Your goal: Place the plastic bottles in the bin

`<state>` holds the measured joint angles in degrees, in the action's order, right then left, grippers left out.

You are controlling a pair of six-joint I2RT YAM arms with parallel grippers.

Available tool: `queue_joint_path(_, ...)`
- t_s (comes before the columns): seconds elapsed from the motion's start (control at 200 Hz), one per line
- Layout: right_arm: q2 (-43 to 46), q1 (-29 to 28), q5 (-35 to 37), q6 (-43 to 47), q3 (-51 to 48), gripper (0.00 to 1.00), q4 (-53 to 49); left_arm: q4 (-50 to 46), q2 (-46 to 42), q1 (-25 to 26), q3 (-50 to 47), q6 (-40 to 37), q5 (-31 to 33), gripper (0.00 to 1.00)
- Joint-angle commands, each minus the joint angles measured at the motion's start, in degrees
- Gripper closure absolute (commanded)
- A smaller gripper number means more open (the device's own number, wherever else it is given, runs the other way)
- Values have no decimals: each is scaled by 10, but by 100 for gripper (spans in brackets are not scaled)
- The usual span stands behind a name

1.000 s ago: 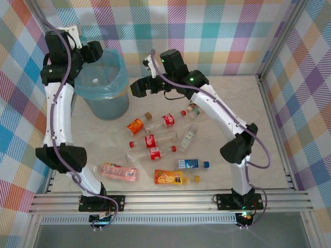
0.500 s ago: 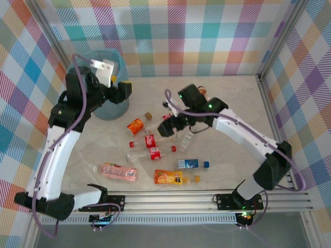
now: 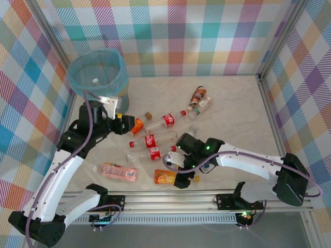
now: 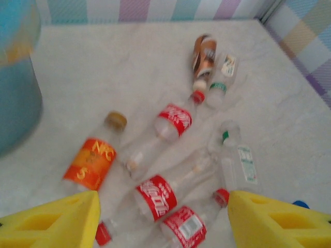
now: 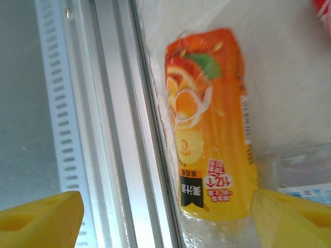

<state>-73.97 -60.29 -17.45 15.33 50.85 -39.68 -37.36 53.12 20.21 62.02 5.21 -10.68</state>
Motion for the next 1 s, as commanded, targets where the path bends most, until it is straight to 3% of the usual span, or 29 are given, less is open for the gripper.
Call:
queue_joint_path(0.0,1,-30,60,38,-17,16,67,-1,-33,8,-40,80,3,34)
queue_joint_path(0.105,-17,-45,88,49,-19,23,82,-8,-52,8,-64,98,15,34)
queue_joint_path(0.285,-50,-63,104,58,-7,27,102,-25,-66,8,-82,107,24,34)
queue_joint_path(0.685,-139,-107,160,81,15,22,134,-44,-66,8,-114,125,62,33)
queue_joint_path(0.995,-177,-115,169,85,27,28,148,-52,-76,8,-116,119,74,33)
